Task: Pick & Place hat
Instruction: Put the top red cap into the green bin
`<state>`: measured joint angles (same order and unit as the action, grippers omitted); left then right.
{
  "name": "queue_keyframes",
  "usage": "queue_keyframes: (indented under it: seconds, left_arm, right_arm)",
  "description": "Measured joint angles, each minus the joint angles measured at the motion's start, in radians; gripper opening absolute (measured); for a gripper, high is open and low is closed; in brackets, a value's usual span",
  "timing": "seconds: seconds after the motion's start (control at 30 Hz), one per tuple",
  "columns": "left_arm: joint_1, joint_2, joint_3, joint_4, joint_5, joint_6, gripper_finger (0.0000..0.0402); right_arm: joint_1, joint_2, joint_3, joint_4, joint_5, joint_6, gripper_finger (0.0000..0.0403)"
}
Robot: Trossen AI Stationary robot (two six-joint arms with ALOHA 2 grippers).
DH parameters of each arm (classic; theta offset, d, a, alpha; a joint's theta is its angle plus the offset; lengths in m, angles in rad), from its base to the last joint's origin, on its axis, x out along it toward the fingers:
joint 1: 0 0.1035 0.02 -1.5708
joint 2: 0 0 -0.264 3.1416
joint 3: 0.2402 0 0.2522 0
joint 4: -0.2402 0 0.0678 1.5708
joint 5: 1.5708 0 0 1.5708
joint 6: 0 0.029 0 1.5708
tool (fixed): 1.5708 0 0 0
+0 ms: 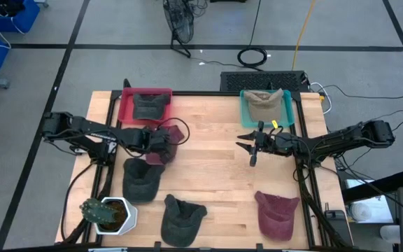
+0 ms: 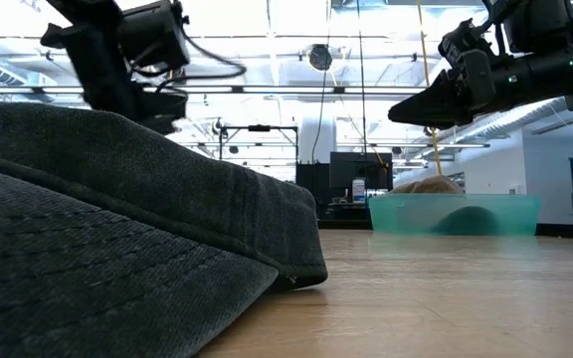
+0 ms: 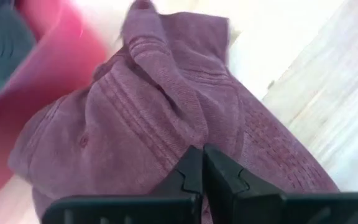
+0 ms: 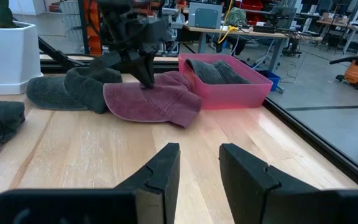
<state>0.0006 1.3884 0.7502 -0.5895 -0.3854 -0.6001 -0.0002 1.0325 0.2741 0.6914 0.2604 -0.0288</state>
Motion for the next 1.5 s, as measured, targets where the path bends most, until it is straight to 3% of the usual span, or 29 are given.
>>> queue_keyframes:
  seconds: [0.37, 0.5, 0.67, 0.73, 0.97, 1.07, 1.3, 1.5]
  left_arm:
    - [-0.019, 0.0, 0.048, 0.398, 0.023, 0.128, 0.0011]
    - [-0.018, 0.0, 0.048, 0.466, 0.022, 0.128, 0.0018]
    - [-0.01, 0.0, 0.048, 0.475, 0.022, 0.127, 0.0005]
    - [-0.003, 0.0, 0.048, 0.489, 0.021, 0.114, 0.001]
    - [0.006, 0.0, 0.048, 0.553, 0.019, 0.074, 0.0005]
    - [0.006, 0.0, 0.048, 0.568, 0.019, 0.056, 0.001]
    - [0.003, 0.0, 0.048, 0.585, 0.02, 0.045, 0.0006]
    - [-0.018, 0.0, 0.048, 0.607, 0.024, 0.045, 0.0008]
  right_arm:
    - [0.003, 0.0, 0.0, -0.021, -0.003, 0.025, 0.01]
    - [0.003, 0.0, 0.0, -0.04, -0.016, 0.045, 0.01]
    - [0.033, 0.0, 0.0, 0.052, -0.239, -0.027, 0.01]
    - [0.08, 0.004, 0.001, 0.114, -0.263, -0.08, 0.01]
    - [0.242, 0.159, 0.051, 0.198, -0.041, -0.307, 0.01]
    - [0.274, 0.274, 0.127, 0.219, -0.022, -0.392, 0.0108]
    - [0.311, 0.536, 0.338, 0.217, 0.114, -0.583, 0.0183]
    - [0.31, 0.657, 0.465, 0.265, 0.191, -0.718, 0.0241]
